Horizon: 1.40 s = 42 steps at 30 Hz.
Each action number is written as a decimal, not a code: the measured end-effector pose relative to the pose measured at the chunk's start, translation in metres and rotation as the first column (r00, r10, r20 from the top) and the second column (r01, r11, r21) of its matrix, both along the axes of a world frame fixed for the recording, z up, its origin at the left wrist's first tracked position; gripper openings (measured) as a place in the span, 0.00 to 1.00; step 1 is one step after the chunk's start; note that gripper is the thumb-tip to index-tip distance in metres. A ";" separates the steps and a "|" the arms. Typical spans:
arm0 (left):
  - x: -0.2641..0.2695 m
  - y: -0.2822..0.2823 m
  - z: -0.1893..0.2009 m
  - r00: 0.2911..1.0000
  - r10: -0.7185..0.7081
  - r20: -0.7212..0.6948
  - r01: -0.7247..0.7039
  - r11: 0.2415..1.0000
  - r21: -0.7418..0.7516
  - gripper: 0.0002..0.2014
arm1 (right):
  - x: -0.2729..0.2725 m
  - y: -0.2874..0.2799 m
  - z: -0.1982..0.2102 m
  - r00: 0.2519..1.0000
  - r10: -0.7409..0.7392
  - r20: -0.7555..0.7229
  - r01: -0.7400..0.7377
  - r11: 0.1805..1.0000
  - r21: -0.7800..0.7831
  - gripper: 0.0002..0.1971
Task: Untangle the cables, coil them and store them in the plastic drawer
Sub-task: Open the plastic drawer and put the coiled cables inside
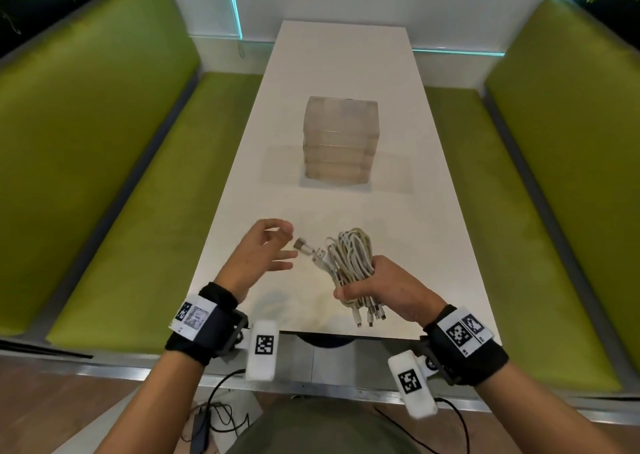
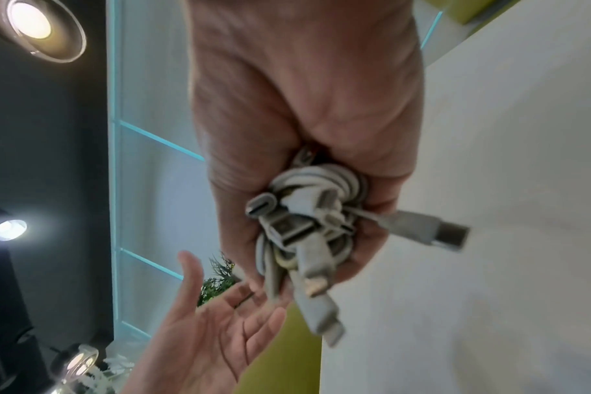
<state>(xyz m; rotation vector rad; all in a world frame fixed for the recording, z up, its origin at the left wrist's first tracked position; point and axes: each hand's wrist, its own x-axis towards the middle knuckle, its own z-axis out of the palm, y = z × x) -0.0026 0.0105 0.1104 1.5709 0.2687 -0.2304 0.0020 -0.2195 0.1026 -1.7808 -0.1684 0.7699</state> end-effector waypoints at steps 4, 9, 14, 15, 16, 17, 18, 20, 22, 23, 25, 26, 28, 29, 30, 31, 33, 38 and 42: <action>-0.010 -0.011 -0.013 0.987 -0.138 -0.084 0.124 0.980 -0.152 0.45 | -0.001 0.012 -0.003 0.988 -0.143 -0.050 0.151 0.959 0.241 0.13; -0.008 -0.041 -0.009 0.983 -0.182 0.030 0.180 0.903 -0.390 0.48 | -0.012 0.036 -0.001 0.998 0.045 -0.048 -0.029 0.959 0.283 0.10; -0.013 -0.055 0.001 0.989 -0.066 0.132 0.112 0.917 -0.384 0.19 | -0.009 0.044 0.014 0.985 0.172 0.004 -0.170 0.969 0.179 0.06; -0.014 -0.055 0.002 0.990 -0.030 0.135 0.079 0.924 -0.374 0.15 | -0.009 0.044 0.015 0.982 0.189 0.011 -0.188 0.969 0.163 0.06; -0.014 -0.055 0.002 0.991 -0.004 0.136 0.053 0.930 -0.365 0.11 | -0.010 0.044 0.015 0.979 0.204 0.009 -0.202 0.963 0.177 0.07; -0.013 -0.055 0.003 0.990 0.007 0.138 0.043 0.933 -0.357 0.09 | -0.010 0.042 0.014 0.974 0.226 -0.014 -0.217 0.949 0.228 0.09; -0.013 -0.055 0.003 0.990 0.004 0.143 0.047 0.937 -0.348 0.08 | -0.011 0.039 0.010 0.966 0.250 -0.064 -0.219 0.924 0.313 0.11; -0.015 -0.053 0.004 0.986 -0.015 0.168 0.070 0.941 -0.331 0.07 | -0.012 0.033 0.006 0.943 0.273 -0.192 -0.162 0.876 0.454 0.17; -0.017 -0.053 0.003 0.984 -0.002 0.179 0.060 0.946 -0.319 0.07 | -0.013 0.031 0.005 0.940 0.301 -0.163 -0.204 0.875 0.440 0.17; -0.017 -0.054 0.001 0.984 0.023 0.175 0.034 0.948 -0.315 0.06 | -0.014 0.032 0.005 0.944 0.304 -0.127 -0.228 0.880 0.417 0.14; -0.016 -0.057 0.000 0.983 0.074 0.166 -0.018 0.949 -0.316 0.05 | -0.013 0.036 0.006 0.955 0.285 -0.089 -0.228 0.889 0.397 0.10; -0.015 -0.057 -0.001 0.982 0.087 0.167 -0.032 0.950 -0.311 0.05 | -0.012 0.038 0.005 0.959 0.272 -0.078 -0.222 0.894 0.390 0.09; -0.012 -0.057 0.000 0.981 0.090 0.174 -0.038 0.958 -0.283 0.05 | -0.009 0.039 0.002 0.965 0.255 -0.061 -0.215 0.904 0.370 0.09; -0.010 -0.056 0.000 0.981 0.087 0.174 -0.038 0.963 -0.267 0.05 | -0.009 0.040 0.003 0.965 0.257 -0.060 -0.220 0.909 0.354 0.09; -0.007 -0.055 -0.001 0.981 0.087 0.172 -0.042 0.967 -0.250 0.05 | -0.007 0.041 0.004 0.963 0.262 -0.061 -0.229 0.916 0.330 0.08; -0.004 -0.053 -0.002 0.981 0.090 0.173 -0.048 0.972 -0.231 0.05 | -0.005 0.043 0.006 0.958 0.281 -0.064 -0.250 0.921 0.299 0.08; 0.003 -0.046 -0.005 0.973 0.099 0.207 -0.068 0.986 -0.153 0.06 | 0.010 0.047 0.011 0.929 0.367 -0.040 -0.358 0.922 0.148 0.08; 0.032 -0.017 -0.014 0.969 0.141 0.204 -0.157 0.985 0.065 0.10 | 0.101 0.038 0.010 0.901 0.396 0.177 -0.305 0.868 -0.392 0.27; 0.065 0.003 -0.015 0.976 0.029 0.215 -0.086 0.961 0.263 0.07 | 0.186 0.038 0.014 0.834 0.140 0.533 0.096 0.915 -0.391 0.25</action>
